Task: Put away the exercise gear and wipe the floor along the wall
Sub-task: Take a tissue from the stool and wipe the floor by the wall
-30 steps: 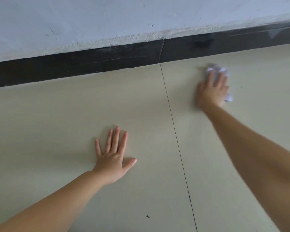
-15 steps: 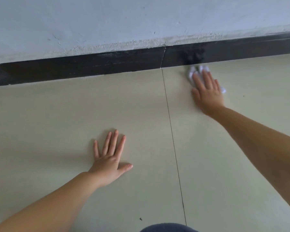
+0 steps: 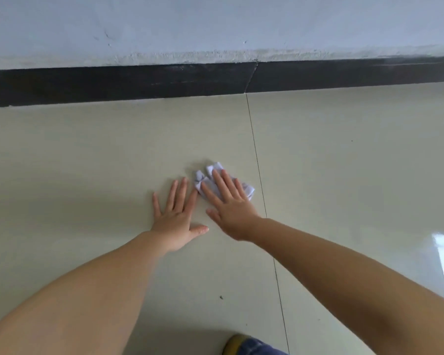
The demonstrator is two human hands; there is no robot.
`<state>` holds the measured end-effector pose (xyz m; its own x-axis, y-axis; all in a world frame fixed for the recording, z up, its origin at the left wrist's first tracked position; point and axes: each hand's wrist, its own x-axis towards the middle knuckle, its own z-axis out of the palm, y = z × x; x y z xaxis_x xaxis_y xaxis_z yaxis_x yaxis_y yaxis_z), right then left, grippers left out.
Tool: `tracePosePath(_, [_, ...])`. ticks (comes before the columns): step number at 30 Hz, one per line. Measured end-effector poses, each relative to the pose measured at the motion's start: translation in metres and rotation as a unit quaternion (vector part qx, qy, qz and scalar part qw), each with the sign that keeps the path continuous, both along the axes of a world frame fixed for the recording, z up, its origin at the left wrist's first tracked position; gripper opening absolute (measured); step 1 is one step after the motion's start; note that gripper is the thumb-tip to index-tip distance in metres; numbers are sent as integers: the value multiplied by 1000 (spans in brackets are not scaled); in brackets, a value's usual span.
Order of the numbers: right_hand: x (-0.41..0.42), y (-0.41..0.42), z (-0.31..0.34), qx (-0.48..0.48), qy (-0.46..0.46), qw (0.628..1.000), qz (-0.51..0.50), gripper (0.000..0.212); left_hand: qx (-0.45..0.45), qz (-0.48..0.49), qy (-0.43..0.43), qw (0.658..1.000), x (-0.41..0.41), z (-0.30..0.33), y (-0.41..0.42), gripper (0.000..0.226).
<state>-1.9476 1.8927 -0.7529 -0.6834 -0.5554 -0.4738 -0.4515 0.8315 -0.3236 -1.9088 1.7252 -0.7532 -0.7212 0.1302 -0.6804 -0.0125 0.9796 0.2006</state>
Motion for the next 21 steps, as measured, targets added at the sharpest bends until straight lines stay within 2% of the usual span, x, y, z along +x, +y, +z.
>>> tracePosePath(3, [23,12,-3,-24,2,999,46,62,-10,1,21,1000,3,-7,-3,95])
tracePosePath(5, [18,45,-2,-11,15,999,40,64,-4,2,20,1000,1,-7,-5,97])
tracePosePath(7, [13,89,2,36,23,996,-81,68,5,-2,7,1000,2,-6,-5,98])
tracePosePath(10, [-1,145,10,72,-7,941,-331,59,12,-2,10,1000,-2,-8,-5,98])
tracePosePath(14, [-1,115,14,71,-32,868,-491,56,11,-11,-1,1000,-1,-10,-5,99])
tracePosePath(16, [21,68,11,69,-42,889,-450,57,20,-5,-4,1000,-2,-11,-5,95])
tracePosePath(19, [65,0,19,41,-92,948,-301,58,41,23,13,999,-10,-3,-8,72])
tracePosePath(21, [88,-18,27,44,-119,966,-225,58,46,38,9,998,-7,-1,-8,64])
